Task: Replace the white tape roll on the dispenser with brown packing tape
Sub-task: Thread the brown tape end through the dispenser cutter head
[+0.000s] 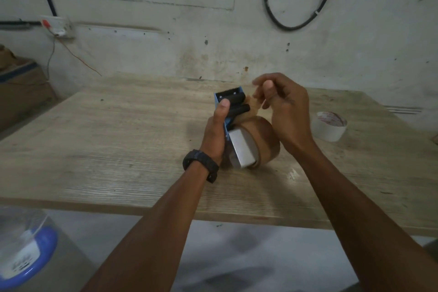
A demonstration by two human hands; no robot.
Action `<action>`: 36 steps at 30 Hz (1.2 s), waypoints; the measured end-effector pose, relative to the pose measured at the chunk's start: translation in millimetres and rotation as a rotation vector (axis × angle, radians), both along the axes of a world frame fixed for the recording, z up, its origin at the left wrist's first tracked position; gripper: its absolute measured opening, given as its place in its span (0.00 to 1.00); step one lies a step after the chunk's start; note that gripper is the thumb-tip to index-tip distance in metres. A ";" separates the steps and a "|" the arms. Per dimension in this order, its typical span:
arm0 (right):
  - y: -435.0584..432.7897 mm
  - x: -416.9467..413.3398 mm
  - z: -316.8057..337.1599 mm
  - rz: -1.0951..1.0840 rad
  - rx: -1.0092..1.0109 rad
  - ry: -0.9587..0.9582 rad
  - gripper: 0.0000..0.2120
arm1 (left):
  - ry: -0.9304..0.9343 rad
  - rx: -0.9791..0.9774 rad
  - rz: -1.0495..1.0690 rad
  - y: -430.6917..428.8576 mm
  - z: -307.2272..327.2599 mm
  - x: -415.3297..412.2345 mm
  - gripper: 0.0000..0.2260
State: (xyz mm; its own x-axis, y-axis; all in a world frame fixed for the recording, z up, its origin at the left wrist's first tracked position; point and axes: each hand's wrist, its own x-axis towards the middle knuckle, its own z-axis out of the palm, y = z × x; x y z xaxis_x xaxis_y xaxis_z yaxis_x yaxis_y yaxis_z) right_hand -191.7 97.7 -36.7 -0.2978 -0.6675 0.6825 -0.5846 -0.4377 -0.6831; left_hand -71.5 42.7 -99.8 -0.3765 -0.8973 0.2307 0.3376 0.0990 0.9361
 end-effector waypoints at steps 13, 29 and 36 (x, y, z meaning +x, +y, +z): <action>9.7 -10.6 6.1 -0.158 0.091 0.557 0.06 | -0.036 -0.022 -0.049 3.0 -0.8 -2.8 0.18; -4.2 4.8 -6.0 -0.207 -0.075 0.802 0.04 | -0.015 0.056 -0.084 -1.2 -5.0 -4.2 0.28; 2.8 -3.9 -13.6 -0.233 -0.115 0.705 0.14 | -0.105 -0.015 -0.104 1.2 -1.9 -1.8 0.27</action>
